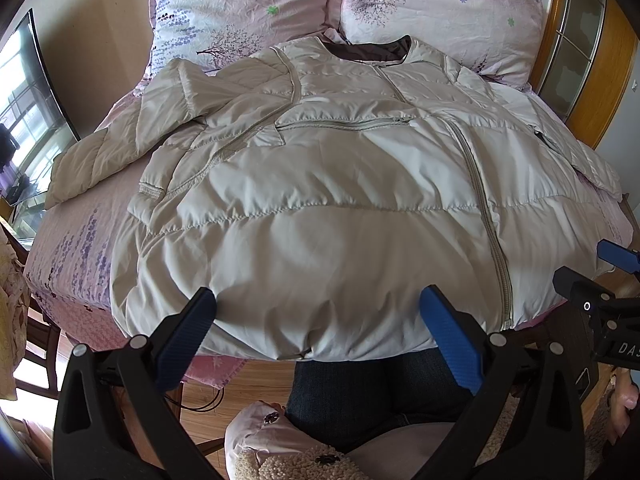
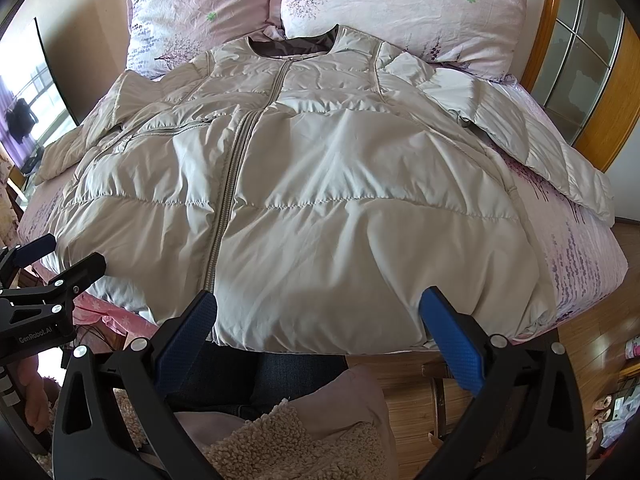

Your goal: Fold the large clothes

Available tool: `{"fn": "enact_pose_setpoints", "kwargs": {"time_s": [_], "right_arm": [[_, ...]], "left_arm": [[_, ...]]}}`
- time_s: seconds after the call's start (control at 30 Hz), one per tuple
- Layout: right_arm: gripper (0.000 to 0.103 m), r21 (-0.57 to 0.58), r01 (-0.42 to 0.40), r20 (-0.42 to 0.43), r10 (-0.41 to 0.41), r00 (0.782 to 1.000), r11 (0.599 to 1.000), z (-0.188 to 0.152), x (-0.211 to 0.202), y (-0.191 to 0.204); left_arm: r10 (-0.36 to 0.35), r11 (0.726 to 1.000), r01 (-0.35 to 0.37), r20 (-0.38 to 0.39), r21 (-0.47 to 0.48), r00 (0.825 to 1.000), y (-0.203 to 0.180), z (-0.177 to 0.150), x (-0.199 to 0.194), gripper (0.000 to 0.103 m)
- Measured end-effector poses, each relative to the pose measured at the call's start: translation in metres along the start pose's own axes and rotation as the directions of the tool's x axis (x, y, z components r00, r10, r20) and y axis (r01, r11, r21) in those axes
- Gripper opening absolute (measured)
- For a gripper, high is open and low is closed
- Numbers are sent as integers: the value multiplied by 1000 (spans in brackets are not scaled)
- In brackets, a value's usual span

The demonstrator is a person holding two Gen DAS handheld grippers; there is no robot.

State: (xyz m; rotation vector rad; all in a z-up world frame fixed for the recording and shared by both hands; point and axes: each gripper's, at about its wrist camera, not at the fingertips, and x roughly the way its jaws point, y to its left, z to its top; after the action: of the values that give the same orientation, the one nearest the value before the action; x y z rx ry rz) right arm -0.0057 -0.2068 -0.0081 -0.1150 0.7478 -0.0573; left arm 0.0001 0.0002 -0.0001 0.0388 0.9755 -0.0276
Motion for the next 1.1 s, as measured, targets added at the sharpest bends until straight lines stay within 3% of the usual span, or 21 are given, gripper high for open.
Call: {"fn": "enact_pose_setpoints", "kwargs": {"time_s": [1.1], "right_arm": [[102,20,-15,2,15,1000,1000,0,1,-3]], "left_arm": [[-2,1000,2,-2,-1,1000,0,0,0,101]]}}
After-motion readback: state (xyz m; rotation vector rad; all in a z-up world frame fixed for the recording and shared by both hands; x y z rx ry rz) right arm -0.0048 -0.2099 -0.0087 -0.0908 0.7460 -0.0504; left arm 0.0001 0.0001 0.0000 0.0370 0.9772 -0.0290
